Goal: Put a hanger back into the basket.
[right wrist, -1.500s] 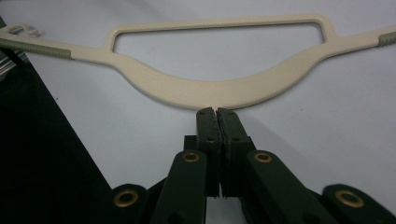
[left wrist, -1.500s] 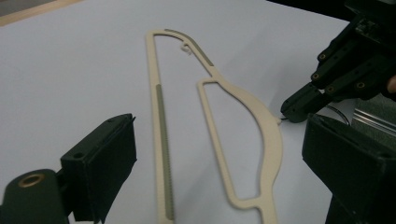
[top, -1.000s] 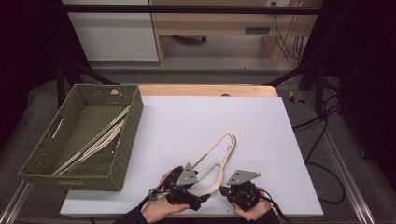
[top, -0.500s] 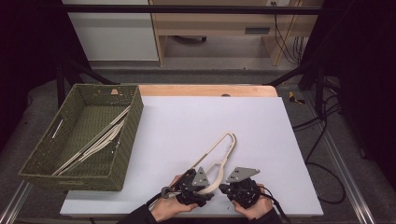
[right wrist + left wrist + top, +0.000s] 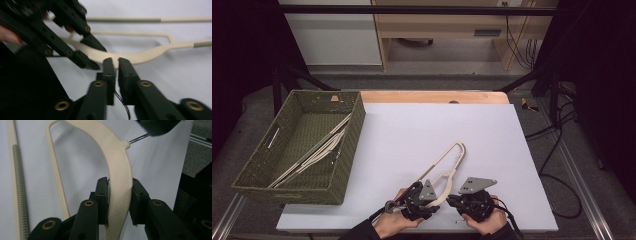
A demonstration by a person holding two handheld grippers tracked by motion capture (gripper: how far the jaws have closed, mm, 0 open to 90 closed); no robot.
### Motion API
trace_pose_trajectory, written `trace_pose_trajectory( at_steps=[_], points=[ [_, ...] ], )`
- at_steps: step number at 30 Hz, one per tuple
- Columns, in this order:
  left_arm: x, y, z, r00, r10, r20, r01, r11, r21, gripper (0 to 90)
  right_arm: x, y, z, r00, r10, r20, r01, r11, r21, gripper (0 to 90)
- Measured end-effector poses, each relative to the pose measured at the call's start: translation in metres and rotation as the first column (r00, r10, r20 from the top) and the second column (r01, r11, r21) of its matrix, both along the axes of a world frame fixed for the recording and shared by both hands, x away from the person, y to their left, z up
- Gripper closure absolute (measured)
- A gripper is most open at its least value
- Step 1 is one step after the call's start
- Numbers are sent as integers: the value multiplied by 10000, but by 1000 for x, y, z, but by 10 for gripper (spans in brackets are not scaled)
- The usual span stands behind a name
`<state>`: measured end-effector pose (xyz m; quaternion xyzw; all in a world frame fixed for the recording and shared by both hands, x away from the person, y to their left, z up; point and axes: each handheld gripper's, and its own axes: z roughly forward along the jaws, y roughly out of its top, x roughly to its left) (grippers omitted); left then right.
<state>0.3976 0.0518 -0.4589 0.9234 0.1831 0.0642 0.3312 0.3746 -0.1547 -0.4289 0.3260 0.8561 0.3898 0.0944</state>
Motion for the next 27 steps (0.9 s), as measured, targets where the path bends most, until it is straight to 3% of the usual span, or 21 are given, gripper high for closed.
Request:
trace_pose_trajectory(
  at_steps=[2,3,4,6,7,8,10,11,12,14,19,22,27],
  points=[
    [-1,1,3,10000,20,30,-19,10000,-56,719,-1,-8,7,9998,-73,189,57,9968,794,757],
    [-1,2,4,10000,26,-1,-26,10000,-55,721,-1,-19,14,9978,-367,548,279,9877,1541,681],
    [-2,3,5,10000,44,58,-43,10000,-81,721,-1,-19,14,9978,-367,548,279,9877,1541,681],
    [-3,5,8,9999,74,71,-73,9999,-70,724,-1,-33,19,9908,-1002,908,767,9695,2326,568],
    [-3,6,10,9999,95,85,-94,9999,-75,726,-1,-40,21,9839,-1378,1139,1048,9606,2573,517],
    [-3,7,11,9999,102,94,-101,9999,-98,727,-1,-48,23,9716,-1897,1413,1454,9501,2758,481],
    [-3,9,14,9998,161,114,-159,9998,-156,731,0,-61,24,9538,-2545,1597,1993,9337,2976,424],
    [-4,10,17,9997,185,170,-183,9997,-168,733,0,-65,24,9476,-2753,1619,2165,9264,3081,406],
    [-3,11,19,9996,202,192,-199,9996,-179,736,1,-70,23,9368,-3124,1574,2501,9128,3229,382],
    [-3,15,23,9992,307,243,-300,9990,-318,742,3,-79,20,9228,-3504,1599,2859,9014,3252,350],
    [-2,25,36,9971,597,470,-575,9973,-457,758,6,-90,13,9114,-3873,1393,3262,8860,3296,305],
    [0,32,42,9946,909,497,-874,9938,-686,769,7,-92,11,9057,-3992,1430,3381,8834,3245,280],
    [6,44,52,9855,1526,740,-1468,9861,-779,794,7,-92,11,9040,-4013,1472,3379,8818,3289,239]
  ],
)
